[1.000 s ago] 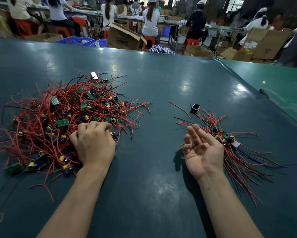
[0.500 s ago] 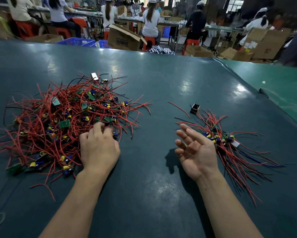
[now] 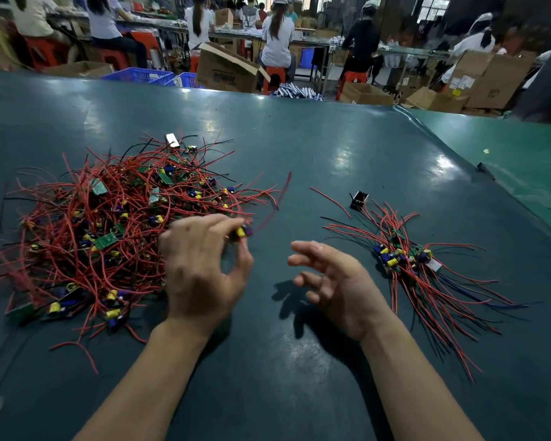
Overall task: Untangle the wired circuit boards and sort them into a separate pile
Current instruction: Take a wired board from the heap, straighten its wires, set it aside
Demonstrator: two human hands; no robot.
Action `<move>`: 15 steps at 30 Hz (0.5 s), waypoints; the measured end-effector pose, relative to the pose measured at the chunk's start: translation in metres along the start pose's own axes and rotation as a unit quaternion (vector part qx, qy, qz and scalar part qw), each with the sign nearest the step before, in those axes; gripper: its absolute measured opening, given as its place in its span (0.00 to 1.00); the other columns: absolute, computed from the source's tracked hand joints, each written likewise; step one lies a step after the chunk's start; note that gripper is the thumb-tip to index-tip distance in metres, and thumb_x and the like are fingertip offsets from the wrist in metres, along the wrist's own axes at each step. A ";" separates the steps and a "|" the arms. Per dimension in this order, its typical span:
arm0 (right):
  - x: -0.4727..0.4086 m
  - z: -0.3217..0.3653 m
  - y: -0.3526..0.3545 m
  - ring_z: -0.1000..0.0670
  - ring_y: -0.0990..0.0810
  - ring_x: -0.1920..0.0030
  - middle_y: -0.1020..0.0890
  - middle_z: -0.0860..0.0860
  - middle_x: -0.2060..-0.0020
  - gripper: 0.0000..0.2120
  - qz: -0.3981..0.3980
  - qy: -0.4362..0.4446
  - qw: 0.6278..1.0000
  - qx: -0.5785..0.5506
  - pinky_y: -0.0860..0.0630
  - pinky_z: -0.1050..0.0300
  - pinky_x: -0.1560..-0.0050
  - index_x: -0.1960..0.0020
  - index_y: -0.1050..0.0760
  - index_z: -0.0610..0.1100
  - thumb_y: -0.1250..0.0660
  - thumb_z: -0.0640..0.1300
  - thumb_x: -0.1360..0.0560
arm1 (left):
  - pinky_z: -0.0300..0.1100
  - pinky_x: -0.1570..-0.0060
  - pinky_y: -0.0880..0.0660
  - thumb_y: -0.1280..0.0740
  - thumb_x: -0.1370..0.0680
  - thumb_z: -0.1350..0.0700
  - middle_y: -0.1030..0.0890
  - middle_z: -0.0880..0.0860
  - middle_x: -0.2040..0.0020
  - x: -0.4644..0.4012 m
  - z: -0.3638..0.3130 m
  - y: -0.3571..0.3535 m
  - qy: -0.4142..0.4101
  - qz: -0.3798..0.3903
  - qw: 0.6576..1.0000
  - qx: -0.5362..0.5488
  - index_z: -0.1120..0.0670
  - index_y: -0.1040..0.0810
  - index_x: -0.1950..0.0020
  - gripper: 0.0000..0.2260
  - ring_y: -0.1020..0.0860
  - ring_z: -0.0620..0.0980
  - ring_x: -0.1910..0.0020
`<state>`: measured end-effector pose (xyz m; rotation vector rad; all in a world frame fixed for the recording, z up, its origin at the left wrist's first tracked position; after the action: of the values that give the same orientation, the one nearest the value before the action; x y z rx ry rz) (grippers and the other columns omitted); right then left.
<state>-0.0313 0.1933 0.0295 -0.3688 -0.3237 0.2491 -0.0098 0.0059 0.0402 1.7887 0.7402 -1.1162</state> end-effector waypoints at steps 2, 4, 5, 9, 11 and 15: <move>0.000 -0.006 -0.010 0.51 0.20 0.68 0.16 0.48 0.57 0.18 0.052 -0.012 0.998 0.026 0.32 0.64 0.78 0.47 0.19 0.43 0.34 0.55 0.28 | 0.53 0.49 0.29 0.32 0.23 0.57 0.18 0.54 0.49 0.003 -0.014 -0.004 -0.074 0.050 0.994 0.063 0.59 0.18 0.45 0.09 0.21 0.57 0.50; 0.000 -0.008 -0.014 0.51 0.20 0.68 0.17 0.47 0.58 0.14 0.076 0.016 0.997 0.004 0.31 0.63 0.78 0.50 0.19 0.44 0.34 0.54 0.26 | 0.52 0.48 0.29 0.32 0.23 0.58 0.18 0.54 0.47 0.006 -0.025 -0.008 -0.129 0.099 0.982 0.099 0.59 0.18 0.43 0.11 0.21 0.56 0.50; 0.000 -0.008 -0.013 0.51 0.20 0.68 0.18 0.47 0.60 0.11 0.071 0.044 0.996 -0.015 0.31 0.63 0.78 0.52 0.18 0.45 0.33 0.51 0.26 | 0.51 0.48 0.28 0.31 0.24 0.58 0.18 0.53 0.46 0.007 -0.027 -0.009 -0.143 0.118 0.976 0.111 0.59 0.18 0.42 0.12 0.21 0.55 0.50; 0.002 -0.003 -0.008 0.52 0.20 0.67 0.17 0.48 0.60 0.07 0.026 0.118 0.992 -0.029 0.30 0.64 0.75 0.55 0.15 0.46 0.31 0.43 0.29 | 0.52 0.46 0.28 0.28 0.26 0.62 0.19 0.53 0.41 0.008 -0.025 -0.012 -0.134 0.096 0.982 0.093 0.56 0.17 0.41 0.14 0.22 0.57 0.48; 0.002 0.000 -0.007 0.52 0.20 0.68 0.16 0.46 0.59 0.07 -0.002 0.136 0.990 -0.031 0.30 0.63 0.77 0.56 0.15 0.44 0.30 0.43 0.31 | 0.51 0.46 0.29 0.27 0.26 0.58 0.19 0.53 0.46 0.008 -0.026 -0.007 -0.102 0.027 0.992 0.070 0.53 0.16 0.44 0.10 0.23 0.55 0.49; -0.002 0.005 0.000 0.52 0.22 0.75 0.15 0.42 0.62 0.04 -0.088 0.148 0.981 -0.086 0.33 0.66 0.79 0.59 0.21 0.43 0.29 0.43 0.32 | 0.47 0.58 0.33 0.25 0.27 0.52 0.22 0.49 0.64 0.015 -0.038 -0.005 -0.159 0.003 0.981 0.108 0.54 0.20 0.66 0.10 0.26 0.52 0.63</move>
<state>-0.0344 0.1944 0.0331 -0.5374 -0.0838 -0.0103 0.0072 0.0427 0.0328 1.7264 0.4339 -1.4808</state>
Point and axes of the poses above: each hand's wrist, its own x-axis away from the middle knuckle, its own y-axis out of the back of the hand, z = x × y, the point moved 2 cm from there along -x, towards the middle knuckle
